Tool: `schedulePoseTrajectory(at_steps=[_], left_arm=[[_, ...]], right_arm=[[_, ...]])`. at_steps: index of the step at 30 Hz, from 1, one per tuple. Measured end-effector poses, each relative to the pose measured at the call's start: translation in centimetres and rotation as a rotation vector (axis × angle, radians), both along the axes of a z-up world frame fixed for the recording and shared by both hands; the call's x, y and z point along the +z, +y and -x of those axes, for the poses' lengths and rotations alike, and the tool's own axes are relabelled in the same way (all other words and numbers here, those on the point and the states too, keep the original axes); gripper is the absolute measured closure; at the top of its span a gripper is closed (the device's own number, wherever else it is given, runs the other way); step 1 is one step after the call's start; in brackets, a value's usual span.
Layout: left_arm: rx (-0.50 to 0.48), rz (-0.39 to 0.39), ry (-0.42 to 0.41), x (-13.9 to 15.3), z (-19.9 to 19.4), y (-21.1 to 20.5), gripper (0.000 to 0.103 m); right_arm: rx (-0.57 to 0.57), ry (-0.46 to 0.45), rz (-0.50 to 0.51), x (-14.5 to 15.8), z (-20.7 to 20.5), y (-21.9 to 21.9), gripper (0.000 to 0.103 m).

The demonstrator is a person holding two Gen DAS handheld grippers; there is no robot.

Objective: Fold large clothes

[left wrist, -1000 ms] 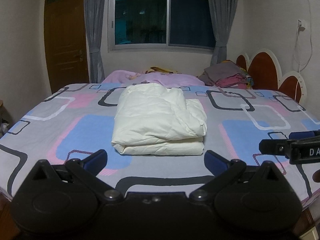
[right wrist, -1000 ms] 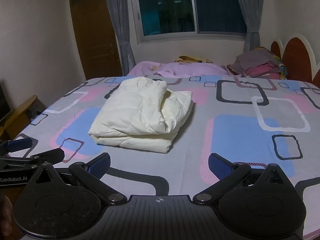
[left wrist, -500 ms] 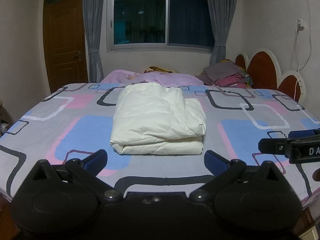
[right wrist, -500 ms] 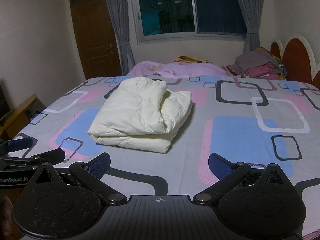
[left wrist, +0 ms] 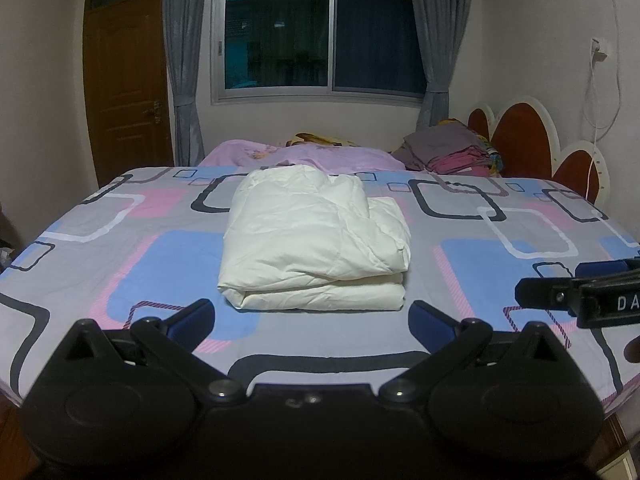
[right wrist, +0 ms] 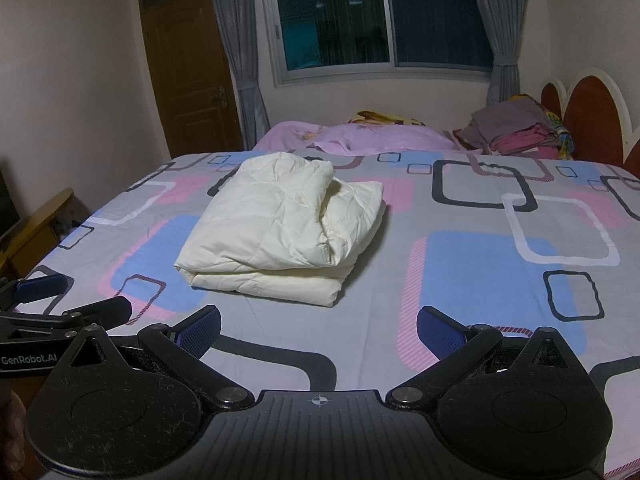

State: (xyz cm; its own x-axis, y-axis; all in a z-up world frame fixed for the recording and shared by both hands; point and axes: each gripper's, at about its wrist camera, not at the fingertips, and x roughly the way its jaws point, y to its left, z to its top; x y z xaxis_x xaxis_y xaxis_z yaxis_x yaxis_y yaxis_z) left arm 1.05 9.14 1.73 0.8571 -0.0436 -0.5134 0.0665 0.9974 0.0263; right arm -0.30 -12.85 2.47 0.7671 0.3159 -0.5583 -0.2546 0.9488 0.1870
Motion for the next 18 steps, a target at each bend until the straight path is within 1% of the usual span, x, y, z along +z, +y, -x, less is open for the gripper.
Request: schedulePoseTrajectory(at_steps=[11,18], left_arm=[[-0.004,0.002,-0.001,-0.10,-0.12,0.32,0.000],[-0.014,-0.010,0.009,-0.21,-0.18,0.50,0.001]], right_arm=[[0.006,-0.003,0.003,0.05,-0.08,-0.04,0.000],[0.007,-0.003,0.007,0.03,-0.18,-0.05,0.000]])
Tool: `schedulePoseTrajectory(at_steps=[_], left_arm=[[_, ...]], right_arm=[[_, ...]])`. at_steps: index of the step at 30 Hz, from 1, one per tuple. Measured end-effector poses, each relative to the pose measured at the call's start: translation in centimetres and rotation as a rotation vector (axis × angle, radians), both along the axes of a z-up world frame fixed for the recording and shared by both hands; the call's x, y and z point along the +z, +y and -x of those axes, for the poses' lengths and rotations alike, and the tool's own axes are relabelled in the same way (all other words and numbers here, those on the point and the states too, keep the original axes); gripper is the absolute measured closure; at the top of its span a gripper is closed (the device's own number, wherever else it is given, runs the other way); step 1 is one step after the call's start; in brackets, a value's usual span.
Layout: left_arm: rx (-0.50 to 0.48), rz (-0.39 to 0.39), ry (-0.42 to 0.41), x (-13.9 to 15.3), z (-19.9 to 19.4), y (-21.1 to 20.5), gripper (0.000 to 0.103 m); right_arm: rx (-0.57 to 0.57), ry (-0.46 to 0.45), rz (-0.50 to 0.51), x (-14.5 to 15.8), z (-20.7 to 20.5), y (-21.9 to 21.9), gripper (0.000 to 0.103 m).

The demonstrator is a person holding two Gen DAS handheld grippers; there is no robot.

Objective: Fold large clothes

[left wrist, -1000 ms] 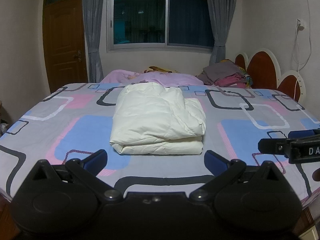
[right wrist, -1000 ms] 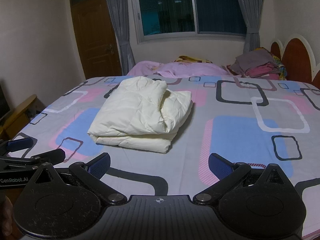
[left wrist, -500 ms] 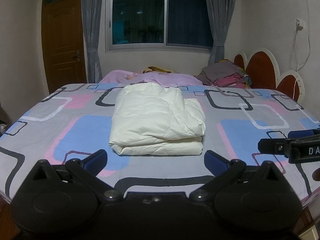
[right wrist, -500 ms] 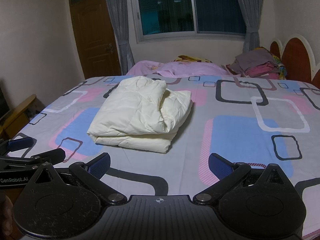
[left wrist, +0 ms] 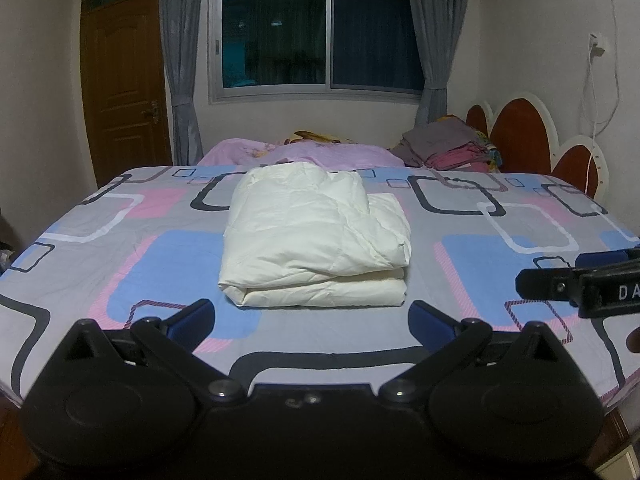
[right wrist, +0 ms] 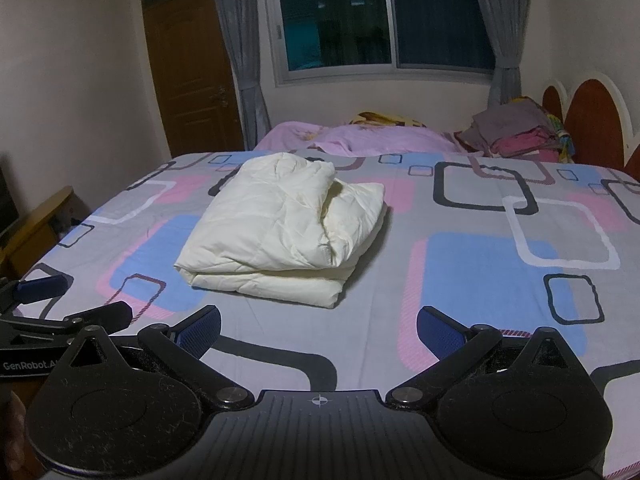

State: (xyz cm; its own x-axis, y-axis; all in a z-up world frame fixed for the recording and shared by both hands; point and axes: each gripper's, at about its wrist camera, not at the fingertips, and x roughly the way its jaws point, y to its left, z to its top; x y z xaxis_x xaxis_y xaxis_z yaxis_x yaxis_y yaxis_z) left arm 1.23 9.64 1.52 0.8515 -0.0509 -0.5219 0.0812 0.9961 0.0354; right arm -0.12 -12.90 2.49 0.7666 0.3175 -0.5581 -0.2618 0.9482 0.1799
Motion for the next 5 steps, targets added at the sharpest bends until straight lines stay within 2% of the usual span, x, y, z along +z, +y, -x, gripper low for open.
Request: schedulePoseTrajectory(at_steps=[5], left_arm=[[0.001,-0.004,-0.006,0.06,0.08,0.07,0.001]], right_arm=[[0.004,0.001,-0.004,-0.04,-0.07,-0.26,0.000]])
